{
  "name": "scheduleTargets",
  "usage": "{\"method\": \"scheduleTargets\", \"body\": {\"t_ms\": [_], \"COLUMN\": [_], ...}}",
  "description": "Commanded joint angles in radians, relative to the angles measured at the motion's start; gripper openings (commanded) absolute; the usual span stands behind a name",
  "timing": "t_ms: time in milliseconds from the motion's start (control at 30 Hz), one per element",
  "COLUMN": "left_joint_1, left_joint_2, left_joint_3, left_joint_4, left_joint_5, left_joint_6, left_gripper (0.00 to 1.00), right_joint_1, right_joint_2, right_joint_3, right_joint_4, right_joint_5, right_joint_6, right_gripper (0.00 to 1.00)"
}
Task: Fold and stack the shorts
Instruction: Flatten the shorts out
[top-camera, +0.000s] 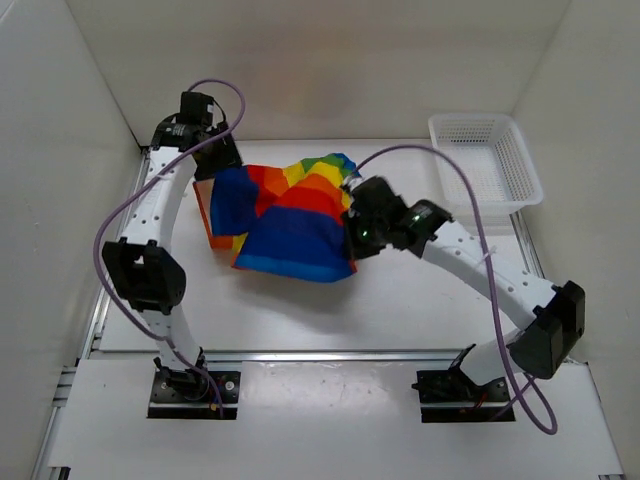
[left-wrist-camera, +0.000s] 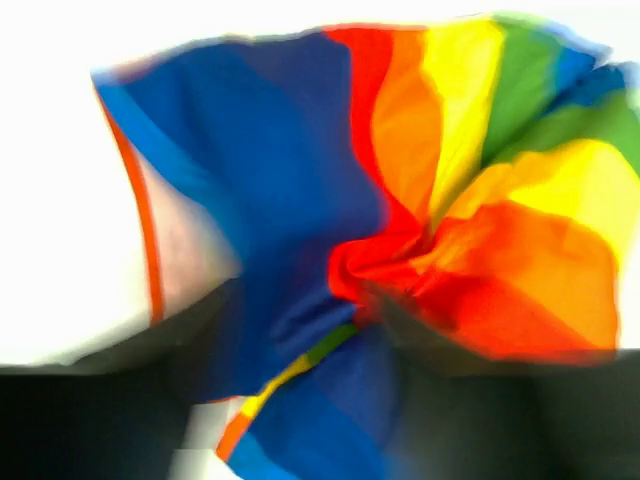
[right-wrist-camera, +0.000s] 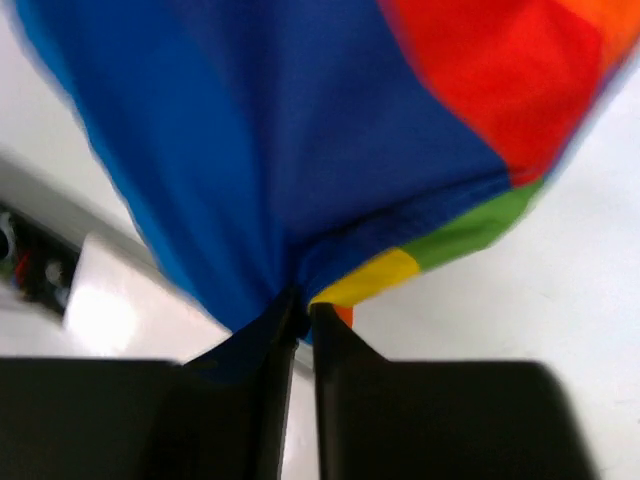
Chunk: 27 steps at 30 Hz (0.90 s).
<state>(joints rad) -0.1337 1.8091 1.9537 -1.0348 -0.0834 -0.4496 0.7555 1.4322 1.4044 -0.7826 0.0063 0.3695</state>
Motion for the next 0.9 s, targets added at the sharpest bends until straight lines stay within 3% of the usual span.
{"method": "scheduleTargets", "body": {"t_ms": [0, 67, 100, 133, 200, 267, 400, 500, 633, 667, 867], "left_joint_1": [0.025, 0.038, 0.048, 0.058, 0.068, 0.068, 0.039, -0.023, -0.156, -0.232, -0.554], "left_joint_2": [0.041, 0.015, -0.028, -0.057, -0.124, -0.235, -0.421, -0.548, -0.666, -0.7, -0.673], "left_joint_3": [0.044, 0.024, 0.008, -0.034, -0.091, -0.203, -0.456, -0.686, -0.919, -0.976, -1.055], "left_joint_4": [-0.128, -0.14, -0.14, -0.14, -0.12, -0.102, -0.054, -0.008, 0.073, 0.109, 0.183], "left_joint_5": [-0.026, -0.026, -0.015, -0.003, 0.019, 0.082, 0.241, 0.335, 0.43, 0.444, 0.413], "left_joint_6": [0.032, 0.041, 0.042, 0.052, 0.067, 0.089, 0.1, 0.034, -0.115, -0.182, -0.282], "left_gripper": [1.0, 1.0, 1.0, 1.0, 1.0, 0.96, 0.91, 0.85, 0.79, 0.77, 0.75], "right_joint_1": [0.201, 0.319, 0.419, 0.454, 0.478, 0.418, 0.234, 0.079, -0.146, -0.181, -0.433], "right_joint_2": [-0.012, 0.055, 0.089, 0.152, 0.166, 0.123, 0.044, 0.013, 0.051, 0.066, 0.232], "right_joint_3": [-0.073, -0.026, 0.016, 0.063, 0.122, 0.102, 0.0, -0.041, -0.051, -0.051, 0.011], "right_joint_4": [0.027, 0.06, 0.025, -0.028, -0.12, -0.121, -0.089, -0.058, 0.011, 0.02, 0.123], "right_joint_5": [0.008, -0.048, -0.029, 0.028, 0.198, 0.225, 0.178, 0.129, 0.028, -0.007, -0.181], "right_joint_6": [0.126, 0.108, 0.091, 0.091, 0.115, 0.115, 0.151, 0.197, 0.187, 0.177, 0.154], "right_gripper": [0.17, 0.56, 0.68, 0.7, 0.71, 0.71, 0.6, 0.59, 0.61, 0.61, 0.61]}}
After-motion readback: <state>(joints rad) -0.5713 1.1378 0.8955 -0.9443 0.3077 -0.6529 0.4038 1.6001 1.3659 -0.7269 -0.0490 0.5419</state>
